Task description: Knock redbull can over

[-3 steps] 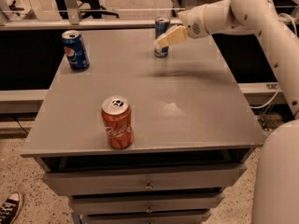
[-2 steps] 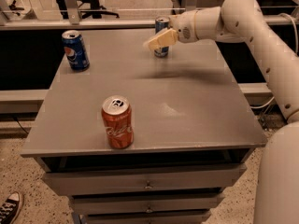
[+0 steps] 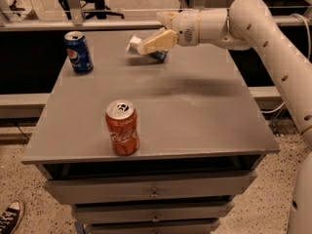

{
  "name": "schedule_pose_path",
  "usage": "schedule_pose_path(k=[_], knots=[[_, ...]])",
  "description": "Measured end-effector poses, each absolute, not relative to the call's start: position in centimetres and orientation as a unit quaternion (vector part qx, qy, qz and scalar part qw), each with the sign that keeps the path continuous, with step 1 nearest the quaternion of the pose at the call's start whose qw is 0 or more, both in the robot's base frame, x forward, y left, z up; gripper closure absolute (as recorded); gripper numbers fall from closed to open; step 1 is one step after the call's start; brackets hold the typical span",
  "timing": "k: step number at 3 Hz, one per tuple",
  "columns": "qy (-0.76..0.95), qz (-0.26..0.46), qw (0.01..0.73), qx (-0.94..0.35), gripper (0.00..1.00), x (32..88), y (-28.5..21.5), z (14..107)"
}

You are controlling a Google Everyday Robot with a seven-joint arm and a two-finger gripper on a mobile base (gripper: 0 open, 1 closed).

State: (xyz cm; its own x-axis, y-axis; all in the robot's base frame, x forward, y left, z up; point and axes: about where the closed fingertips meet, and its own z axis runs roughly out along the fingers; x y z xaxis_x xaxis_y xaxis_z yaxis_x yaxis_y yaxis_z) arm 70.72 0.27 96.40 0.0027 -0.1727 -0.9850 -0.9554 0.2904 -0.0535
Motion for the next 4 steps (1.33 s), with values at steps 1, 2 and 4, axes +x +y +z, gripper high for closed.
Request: schedule_pose_path(k=[1,2,4], knots=[[0.567,0.383,0.534,-0.497,0.00,67.1,1.2,98.5],[0.553,0.373,0.540,-0.513,0.00,65.2,0.4,99.4],[0.606,0.265,0.554,-0.505,0.00,64.0,-10.0,99.5]])
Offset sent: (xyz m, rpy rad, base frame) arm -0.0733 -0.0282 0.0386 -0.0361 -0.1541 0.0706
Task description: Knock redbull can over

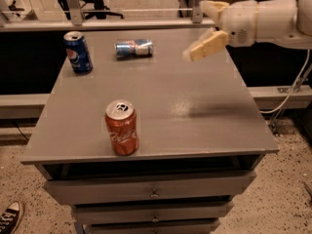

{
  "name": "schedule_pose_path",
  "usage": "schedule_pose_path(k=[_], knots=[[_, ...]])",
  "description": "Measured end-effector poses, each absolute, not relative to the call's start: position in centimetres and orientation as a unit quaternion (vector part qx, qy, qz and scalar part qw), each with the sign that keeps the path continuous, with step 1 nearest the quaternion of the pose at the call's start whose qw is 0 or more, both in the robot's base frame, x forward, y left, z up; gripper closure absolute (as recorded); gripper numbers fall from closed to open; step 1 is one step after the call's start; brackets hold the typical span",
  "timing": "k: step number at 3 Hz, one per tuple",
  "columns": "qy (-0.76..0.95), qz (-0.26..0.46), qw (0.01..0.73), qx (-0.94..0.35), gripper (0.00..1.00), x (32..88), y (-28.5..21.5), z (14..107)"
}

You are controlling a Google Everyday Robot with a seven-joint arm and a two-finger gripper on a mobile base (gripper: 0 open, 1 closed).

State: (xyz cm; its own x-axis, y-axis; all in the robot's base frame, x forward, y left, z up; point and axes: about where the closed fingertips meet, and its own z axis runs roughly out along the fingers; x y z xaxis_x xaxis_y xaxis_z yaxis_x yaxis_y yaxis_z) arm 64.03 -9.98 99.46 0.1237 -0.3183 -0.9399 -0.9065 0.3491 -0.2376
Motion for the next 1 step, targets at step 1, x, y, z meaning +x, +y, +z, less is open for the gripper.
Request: schedule_pose_path(k=[1], knots=[[0.620,0.245,0.554,-0.499,0.00,63.83,-12.45,99.34]])
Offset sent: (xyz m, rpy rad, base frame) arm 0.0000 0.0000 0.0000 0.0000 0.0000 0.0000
